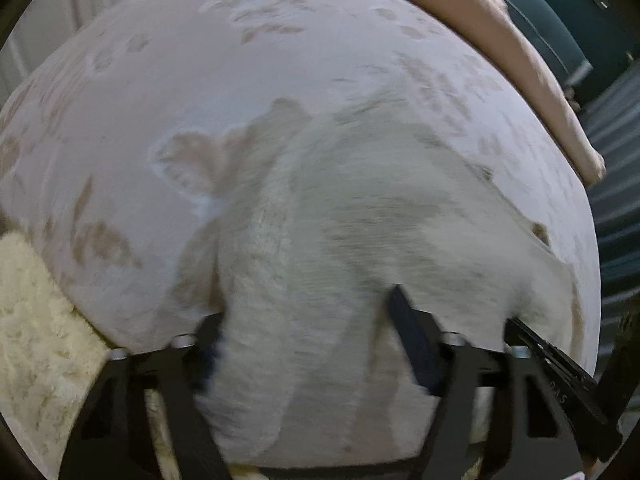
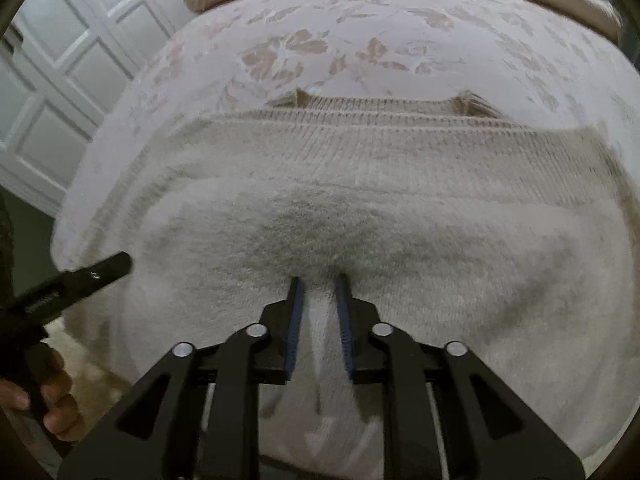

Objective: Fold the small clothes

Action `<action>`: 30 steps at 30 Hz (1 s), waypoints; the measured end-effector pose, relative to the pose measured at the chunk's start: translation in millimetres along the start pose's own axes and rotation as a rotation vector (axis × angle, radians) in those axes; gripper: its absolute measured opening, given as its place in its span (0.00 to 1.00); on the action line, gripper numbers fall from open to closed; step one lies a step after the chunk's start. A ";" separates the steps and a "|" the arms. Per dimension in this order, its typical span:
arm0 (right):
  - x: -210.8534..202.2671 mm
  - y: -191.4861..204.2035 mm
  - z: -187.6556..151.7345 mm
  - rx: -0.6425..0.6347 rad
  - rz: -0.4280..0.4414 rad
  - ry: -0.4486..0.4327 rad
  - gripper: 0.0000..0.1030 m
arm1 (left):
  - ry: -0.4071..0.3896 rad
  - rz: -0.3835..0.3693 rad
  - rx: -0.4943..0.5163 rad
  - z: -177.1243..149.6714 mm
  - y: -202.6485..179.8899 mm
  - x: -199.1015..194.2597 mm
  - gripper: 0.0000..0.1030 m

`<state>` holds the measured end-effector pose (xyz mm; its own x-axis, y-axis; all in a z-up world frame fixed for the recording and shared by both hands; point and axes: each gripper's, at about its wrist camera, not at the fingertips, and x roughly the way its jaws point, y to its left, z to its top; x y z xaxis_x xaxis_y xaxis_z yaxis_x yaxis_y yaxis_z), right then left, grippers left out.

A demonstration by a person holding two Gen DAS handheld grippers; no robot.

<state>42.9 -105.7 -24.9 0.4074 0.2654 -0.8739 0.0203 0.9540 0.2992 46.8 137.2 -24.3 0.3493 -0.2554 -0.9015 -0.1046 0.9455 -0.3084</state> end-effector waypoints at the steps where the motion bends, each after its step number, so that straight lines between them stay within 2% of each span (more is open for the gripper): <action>1: -7.6 -4.9 -2.5 0.026 0.034 -0.006 0.36 | -0.004 -0.006 0.016 1.4 -6.0 -4.0 0.40; 2: -13.2 -8.8 -4.7 0.043 0.043 -0.014 0.42 | -0.011 -0.026 0.035 3.4 -13.0 -10.1 0.18; 3: -22.7 -15.2 -9.3 0.060 0.043 -0.031 0.47 | -0.019 -0.047 0.056 7.4 -18.6 -20.4 0.14; 5: -37.7 -27.0 -18.5 0.080 0.027 -0.054 0.48 | -0.047 -0.088 0.099 10.9 -40.6 -39.4 0.12; 9: -66.5 -71.0 -40.4 0.187 0.019 -0.085 0.49 | -0.115 -0.191 0.246 10.4 -107.0 -78.4 0.11; 12: -88.7 -110.2 -58.3 0.283 -0.016 -0.119 0.49 | -0.110 -0.274 0.386 -3.2 -172.0 -90.5 0.11; 14: -102.6 -132.3 -65.9 0.326 -0.027 -0.142 0.49 | -0.092 -0.317 0.497 -21.6 -216.8 -83.7 0.11; 17: -117.4 -154.8 -74.1 0.367 -0.057 -0.169 0.49 | -0.038 -0.339 0.602 -47.6 -263.9 -56.5 0.11; 21: -123.4 -179.8 -80.4 0.420 -0.084 -0.181 0.49 | 0.112 -0.284 0.664 -86.6 -294.6 10.2 0.12; 23: -126.9 -186.5 -81.8 0.442 -0.066 -0.188 0.49 | 0.121 -0.262 0.659 -98.0 -289.2 16.6 0.16; 25: -130.3 -187.5 -77.3 0.444 -0.044 -0.201 0.50 | 0.087 -0.279 0.668 -97.9 -281.5 0.2 0.23; 27: -133.8 -188.0 -73.7 0.440 -0.006 -0.213 0.57 | 0.055 -0.299 0.662 -93.4 -266.7 -24.0 0.38; 28: -134.3 -186.4 -68.6 0.442 0.033 -0.216 0.58 | 0.031 -0.290 0.647 -89.6 -256.3 -37.8 0.57; 29: -134.1 -183.5 -65.7 0.446 0.061 -0.214 0.59 | -0.001 -0.279 0.623 -84.4 -244.4 -50.7 0.64; 30: -133.6 -180.5 -61.5 0.453 0.096 -0.211 0.61 | -0.017 -0.281 0.606 -86.6 -236.5 -57.8 0.64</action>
<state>-71.3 -304.7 14.3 0.6018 0.2700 -0.7516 0.3483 0.7582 0.5512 -29.3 -89.1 74.4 0.3025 -0.5102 -0.8051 0.5324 0.7910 -0.3013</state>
